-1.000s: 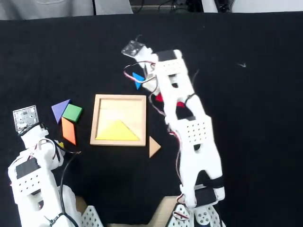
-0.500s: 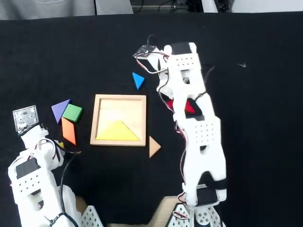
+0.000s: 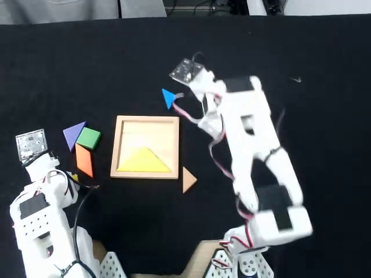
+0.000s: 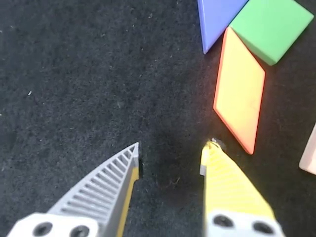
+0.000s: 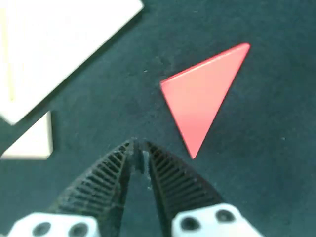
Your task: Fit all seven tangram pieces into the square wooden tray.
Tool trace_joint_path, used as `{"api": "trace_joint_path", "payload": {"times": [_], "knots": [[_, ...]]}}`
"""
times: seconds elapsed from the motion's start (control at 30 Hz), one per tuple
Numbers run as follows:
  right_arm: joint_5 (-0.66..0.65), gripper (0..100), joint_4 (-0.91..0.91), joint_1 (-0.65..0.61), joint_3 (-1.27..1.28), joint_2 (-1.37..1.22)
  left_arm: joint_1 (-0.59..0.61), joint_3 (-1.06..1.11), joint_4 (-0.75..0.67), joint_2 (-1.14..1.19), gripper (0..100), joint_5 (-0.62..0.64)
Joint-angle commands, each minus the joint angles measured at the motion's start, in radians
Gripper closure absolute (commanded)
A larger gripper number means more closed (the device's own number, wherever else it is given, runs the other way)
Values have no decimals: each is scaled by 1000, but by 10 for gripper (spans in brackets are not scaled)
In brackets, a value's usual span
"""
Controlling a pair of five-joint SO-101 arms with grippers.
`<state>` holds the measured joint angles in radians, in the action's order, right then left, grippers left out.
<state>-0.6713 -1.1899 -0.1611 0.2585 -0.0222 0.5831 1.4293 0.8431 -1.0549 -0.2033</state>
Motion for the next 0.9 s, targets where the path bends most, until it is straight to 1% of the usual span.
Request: {"api": "trace_joint_path", "payload": {"times": [0.0,0.07,0.23,0.3,0.47,0.6,0.8,0.87], "knots": [[167,843,110,-11,16,44,-12,-4,-17,-12,791,-9],[204,782,114,-12,-28,-19,-12,-4,-17,-12,791,-9],[210,780,72,-72,-186,-213,-8,-4,-17,-12,791,-9],[212,779,52,-75,-246,-295,-8,-4,-17,-12,791,-9],[210,776,-2,-11,-395,-453,-7,-4,-17,-12,790,-9],[209,775,-57,9,-470,-496,-7,-4,-17,-12,790,-9],[206,772,-91,11,-484,-495,-8,-4,-17,-12,790,-9],[204,738,-106,11,-481,-495,-8,-4,-17,-12,790,-9]]}}
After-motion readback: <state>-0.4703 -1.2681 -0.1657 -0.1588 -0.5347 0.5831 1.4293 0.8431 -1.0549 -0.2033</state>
